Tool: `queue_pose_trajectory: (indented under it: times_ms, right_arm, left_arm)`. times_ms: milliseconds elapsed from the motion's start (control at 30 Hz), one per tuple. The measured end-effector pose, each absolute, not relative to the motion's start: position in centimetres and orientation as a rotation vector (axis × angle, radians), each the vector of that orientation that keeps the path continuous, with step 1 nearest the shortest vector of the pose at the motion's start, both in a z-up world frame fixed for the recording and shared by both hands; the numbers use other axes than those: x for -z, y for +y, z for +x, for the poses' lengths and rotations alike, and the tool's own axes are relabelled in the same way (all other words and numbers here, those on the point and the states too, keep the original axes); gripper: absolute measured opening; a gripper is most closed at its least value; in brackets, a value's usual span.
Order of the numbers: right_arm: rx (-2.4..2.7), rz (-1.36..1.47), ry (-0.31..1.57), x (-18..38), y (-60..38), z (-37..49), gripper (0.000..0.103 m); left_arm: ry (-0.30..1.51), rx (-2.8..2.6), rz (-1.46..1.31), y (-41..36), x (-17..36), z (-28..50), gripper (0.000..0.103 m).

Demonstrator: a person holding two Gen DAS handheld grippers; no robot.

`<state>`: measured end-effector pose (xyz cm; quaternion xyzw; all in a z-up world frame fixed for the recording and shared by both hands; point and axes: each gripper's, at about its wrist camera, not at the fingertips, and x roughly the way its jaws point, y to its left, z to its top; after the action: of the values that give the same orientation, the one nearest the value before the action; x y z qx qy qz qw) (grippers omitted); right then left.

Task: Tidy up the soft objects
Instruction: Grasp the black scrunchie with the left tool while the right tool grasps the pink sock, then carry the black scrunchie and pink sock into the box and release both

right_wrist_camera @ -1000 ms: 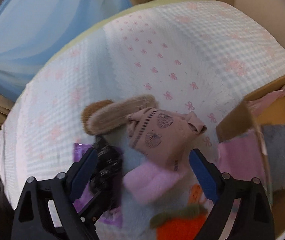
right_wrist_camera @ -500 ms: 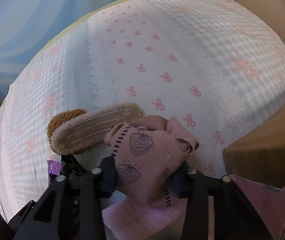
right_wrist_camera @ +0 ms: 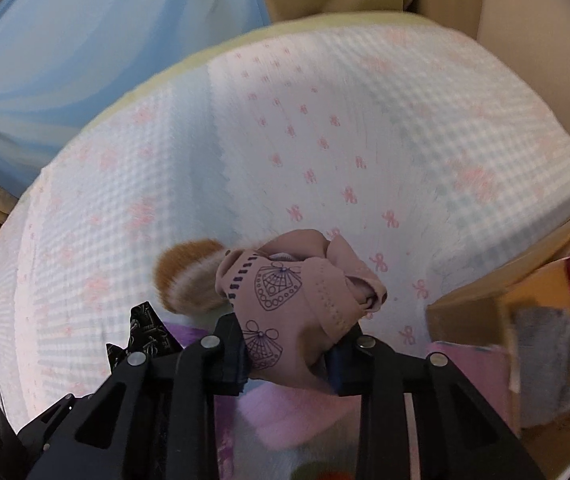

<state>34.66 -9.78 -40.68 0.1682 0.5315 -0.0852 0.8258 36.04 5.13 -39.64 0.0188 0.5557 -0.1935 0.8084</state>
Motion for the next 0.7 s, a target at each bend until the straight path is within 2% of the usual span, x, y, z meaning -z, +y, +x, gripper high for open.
queue_pose_trajectory:
  times_ms: [500,700]
  right_arm:
    - [0.064,0.296,1.01,24.7,-4.0,27.0,0.027]
    - [-0.009,0.217,0.981,17.9,-1.4,22.0,0.027]
  left_arm:
    - [1.055,0.314,-0.029,13.4,22.3,28.9,0.031]
    - [1.047,0.302,-0.03,15.3,17.3,25.4,0.031]
